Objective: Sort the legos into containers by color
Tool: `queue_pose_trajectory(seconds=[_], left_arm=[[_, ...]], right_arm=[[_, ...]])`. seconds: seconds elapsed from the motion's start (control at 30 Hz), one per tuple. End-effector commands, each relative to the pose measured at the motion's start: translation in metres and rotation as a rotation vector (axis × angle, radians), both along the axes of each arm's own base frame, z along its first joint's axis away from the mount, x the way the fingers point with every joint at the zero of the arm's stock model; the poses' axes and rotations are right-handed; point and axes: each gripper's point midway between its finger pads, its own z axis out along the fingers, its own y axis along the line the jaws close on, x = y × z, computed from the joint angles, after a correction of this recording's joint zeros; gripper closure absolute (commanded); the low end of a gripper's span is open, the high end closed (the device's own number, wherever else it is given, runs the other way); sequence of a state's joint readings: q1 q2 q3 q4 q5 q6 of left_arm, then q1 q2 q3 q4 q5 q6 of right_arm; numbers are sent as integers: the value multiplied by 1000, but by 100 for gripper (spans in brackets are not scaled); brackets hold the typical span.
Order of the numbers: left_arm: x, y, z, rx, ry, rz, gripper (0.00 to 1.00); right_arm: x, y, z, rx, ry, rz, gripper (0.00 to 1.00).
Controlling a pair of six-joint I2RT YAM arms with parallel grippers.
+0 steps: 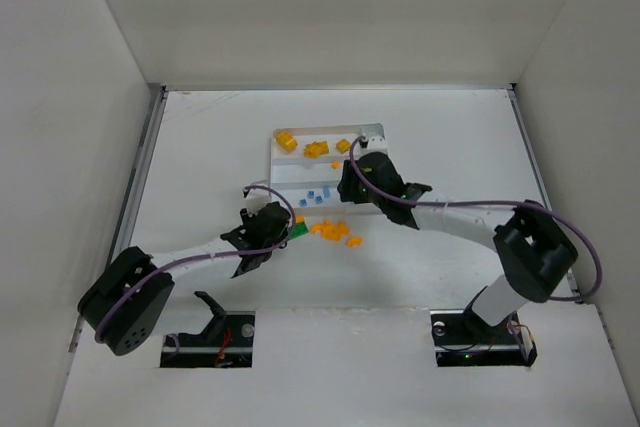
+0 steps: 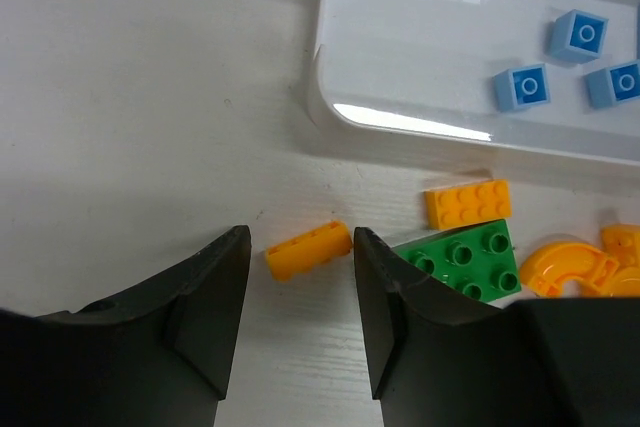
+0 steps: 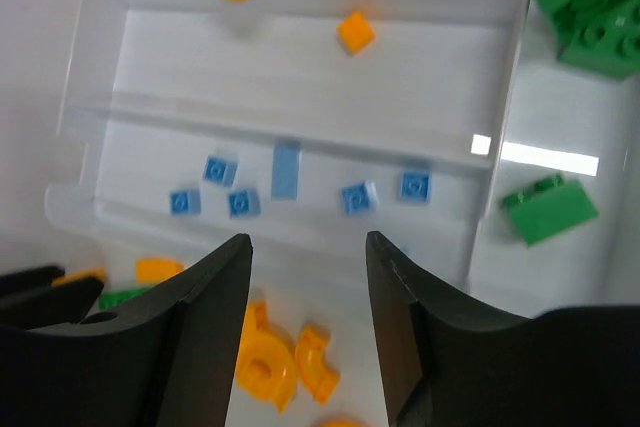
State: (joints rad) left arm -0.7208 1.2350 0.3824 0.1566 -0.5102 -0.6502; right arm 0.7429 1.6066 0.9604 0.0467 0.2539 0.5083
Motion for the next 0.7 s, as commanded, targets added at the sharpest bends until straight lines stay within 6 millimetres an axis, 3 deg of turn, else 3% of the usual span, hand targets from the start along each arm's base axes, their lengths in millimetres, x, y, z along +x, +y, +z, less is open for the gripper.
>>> queue_pose_trajectory(seconds=[0.0,0.17,0.33,0.47,0.67], left_arm=[[9,-1,11,36,-41,19,58],[8,-1,12,73,-45,22,58],[9,-1,11,100,-44,29,58],[10,2,13,113,-53,46,58],[4,-1,11,90,-38,61,60]], right_arm=[[-28,-3,16,60,-43,-4,45],[-81,-37,-1,48,-5,-6,38],[-121,-47,-17,34,54,53,31],[-135,-46,-26,11,84,72,29],[-135,-43,-35,-18,109,80,26]])
